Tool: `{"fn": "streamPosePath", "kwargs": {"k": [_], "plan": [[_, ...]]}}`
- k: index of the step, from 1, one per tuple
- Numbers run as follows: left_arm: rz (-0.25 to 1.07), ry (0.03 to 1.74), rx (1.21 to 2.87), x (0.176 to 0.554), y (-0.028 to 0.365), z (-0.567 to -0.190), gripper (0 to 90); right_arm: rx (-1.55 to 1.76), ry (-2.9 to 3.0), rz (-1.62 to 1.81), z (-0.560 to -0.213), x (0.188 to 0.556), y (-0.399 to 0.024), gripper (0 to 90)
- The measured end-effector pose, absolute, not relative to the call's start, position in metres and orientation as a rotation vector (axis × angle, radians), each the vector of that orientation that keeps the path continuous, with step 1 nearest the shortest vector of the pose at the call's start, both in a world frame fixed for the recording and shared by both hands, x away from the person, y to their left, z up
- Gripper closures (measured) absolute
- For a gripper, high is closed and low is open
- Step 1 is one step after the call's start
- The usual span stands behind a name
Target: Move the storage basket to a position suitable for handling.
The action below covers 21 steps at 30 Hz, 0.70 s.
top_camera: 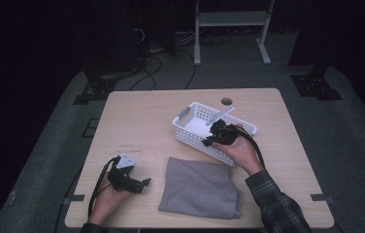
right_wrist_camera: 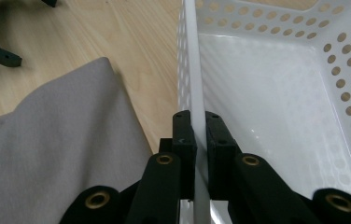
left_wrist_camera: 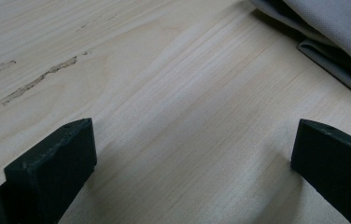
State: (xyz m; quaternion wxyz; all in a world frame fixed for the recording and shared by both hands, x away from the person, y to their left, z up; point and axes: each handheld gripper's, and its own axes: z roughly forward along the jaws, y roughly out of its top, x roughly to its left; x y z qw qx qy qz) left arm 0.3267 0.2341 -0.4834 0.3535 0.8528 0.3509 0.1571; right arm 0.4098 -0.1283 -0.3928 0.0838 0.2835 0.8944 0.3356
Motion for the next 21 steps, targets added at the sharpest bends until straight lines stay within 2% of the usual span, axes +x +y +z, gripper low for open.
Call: {"fn": "streamPosePath", "kwargs": {"k": [21], "plan": [[0.405,0.914,2.200,0.326,0.234,-0.484,0.0,0.990,2.595,0.972,-0.393,0.391,-0.194,84.2]]}}
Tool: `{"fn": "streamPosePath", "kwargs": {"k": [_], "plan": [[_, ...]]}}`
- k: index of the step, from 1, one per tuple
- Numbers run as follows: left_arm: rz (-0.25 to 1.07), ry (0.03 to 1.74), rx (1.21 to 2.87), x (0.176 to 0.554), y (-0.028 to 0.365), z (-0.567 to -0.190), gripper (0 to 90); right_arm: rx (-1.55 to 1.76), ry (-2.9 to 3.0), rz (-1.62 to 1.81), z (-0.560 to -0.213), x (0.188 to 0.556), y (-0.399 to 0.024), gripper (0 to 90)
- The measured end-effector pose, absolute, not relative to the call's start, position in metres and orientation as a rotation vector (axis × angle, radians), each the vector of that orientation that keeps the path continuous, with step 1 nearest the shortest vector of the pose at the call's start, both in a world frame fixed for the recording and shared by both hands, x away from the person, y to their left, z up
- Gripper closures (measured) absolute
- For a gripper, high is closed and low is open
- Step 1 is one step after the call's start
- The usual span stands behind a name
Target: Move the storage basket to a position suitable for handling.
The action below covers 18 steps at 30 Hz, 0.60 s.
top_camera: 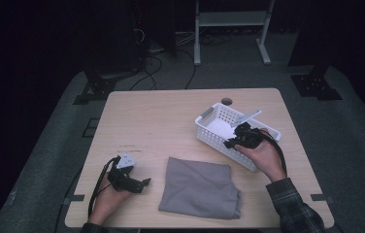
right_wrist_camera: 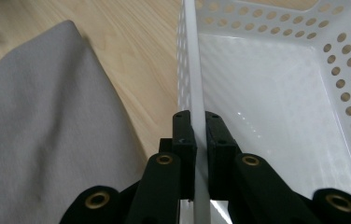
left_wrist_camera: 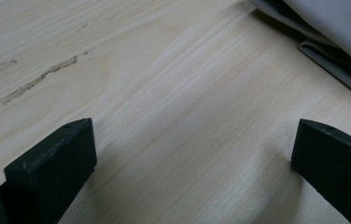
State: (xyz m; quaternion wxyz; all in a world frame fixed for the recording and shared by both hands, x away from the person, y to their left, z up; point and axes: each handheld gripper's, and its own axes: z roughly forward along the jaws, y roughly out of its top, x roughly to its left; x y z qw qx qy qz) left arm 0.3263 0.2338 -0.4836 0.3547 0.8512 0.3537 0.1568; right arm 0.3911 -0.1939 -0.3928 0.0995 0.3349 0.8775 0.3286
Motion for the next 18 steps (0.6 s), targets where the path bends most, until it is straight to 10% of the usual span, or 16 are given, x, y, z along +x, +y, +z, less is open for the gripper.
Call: {"fn": "streamPosePath", "kwargs": {"k": [18], "plan": [[0.407,0.915,2.200,0.326,0.234,-0.484,0.0,1.102,2.545,0.947,-0.404,0.363,-0.239,84.2]]}}
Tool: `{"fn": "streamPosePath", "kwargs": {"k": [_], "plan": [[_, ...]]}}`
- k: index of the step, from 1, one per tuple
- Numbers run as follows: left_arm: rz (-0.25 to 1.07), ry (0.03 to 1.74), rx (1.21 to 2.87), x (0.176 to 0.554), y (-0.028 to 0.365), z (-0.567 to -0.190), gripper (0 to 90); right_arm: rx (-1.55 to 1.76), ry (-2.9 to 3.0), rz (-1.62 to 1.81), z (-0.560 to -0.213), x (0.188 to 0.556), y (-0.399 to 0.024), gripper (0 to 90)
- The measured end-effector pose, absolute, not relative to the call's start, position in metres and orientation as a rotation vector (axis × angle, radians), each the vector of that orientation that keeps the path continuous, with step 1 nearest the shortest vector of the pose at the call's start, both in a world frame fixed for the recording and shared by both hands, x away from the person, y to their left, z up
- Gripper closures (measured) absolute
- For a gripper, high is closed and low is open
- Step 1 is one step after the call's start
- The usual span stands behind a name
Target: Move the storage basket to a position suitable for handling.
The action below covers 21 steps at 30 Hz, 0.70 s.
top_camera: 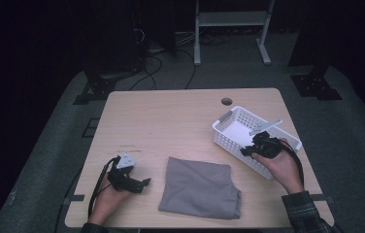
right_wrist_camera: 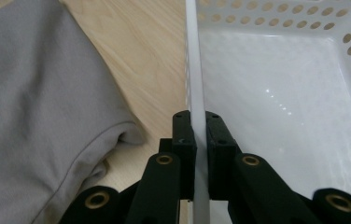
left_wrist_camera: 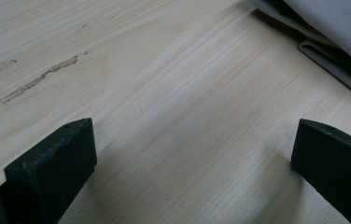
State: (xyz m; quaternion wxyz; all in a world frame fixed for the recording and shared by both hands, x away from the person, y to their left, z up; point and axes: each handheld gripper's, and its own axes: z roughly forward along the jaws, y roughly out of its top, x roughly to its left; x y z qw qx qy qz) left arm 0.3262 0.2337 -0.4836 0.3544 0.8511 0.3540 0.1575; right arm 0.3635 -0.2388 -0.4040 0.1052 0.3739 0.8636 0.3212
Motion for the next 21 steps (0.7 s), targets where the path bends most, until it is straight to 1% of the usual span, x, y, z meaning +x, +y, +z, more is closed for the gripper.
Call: {"fn": "streamPosePath", "kwargs": {"k": [9,21], "plan": [[0.407,0.915,2.200,0.326,0.234,-0.484,0.0,1.137,2.542,0.931,-0.410,0.354,-0.250,84.0],[0.407,0.915,2.200,0.326,0.234,-0.484,0.0,1.152,2.561,0.920,-0.421,0.356,-0.250,81.6]]}}
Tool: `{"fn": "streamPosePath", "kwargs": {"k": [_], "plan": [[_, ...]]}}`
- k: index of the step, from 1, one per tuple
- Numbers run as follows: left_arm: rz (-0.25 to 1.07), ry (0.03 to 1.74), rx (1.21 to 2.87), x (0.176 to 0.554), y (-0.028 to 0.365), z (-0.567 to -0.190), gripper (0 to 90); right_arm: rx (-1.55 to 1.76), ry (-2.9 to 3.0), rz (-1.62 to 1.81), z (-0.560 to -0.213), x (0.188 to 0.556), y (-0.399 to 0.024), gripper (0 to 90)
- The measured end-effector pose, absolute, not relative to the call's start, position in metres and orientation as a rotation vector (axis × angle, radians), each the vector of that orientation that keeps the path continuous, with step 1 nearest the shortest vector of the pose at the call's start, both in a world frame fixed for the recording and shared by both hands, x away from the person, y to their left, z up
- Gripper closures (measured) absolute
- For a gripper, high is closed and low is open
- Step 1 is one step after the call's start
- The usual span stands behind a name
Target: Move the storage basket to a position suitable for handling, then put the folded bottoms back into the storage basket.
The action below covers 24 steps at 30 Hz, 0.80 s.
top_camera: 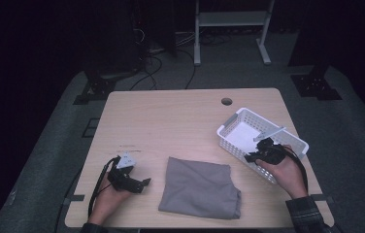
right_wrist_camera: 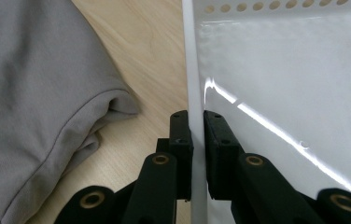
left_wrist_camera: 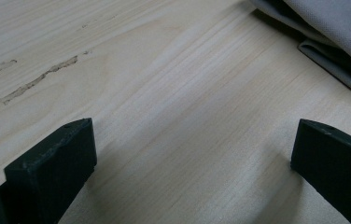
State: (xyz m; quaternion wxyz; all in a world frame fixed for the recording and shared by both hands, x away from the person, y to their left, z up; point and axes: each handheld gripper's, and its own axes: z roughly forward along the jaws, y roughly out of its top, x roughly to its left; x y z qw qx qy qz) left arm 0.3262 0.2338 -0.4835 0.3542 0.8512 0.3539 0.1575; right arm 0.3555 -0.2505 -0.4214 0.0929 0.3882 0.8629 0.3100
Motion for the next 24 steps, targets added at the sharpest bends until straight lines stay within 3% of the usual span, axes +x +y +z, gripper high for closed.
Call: {"fn": "streamPosePath", "kwargs": {"k": [14,24], "plan": [[0.407,0.914,2.200,0.326,0.234,-0.484,0.0,1.094,2.494,1.071,-0.411,0.351,-0.248,37.4],[0.407,0.914,2.201,0.326,0.234,-0.484,0.0,1.005,2.507,1.112,-0.405,0.345,-0.233,29.7]]}}
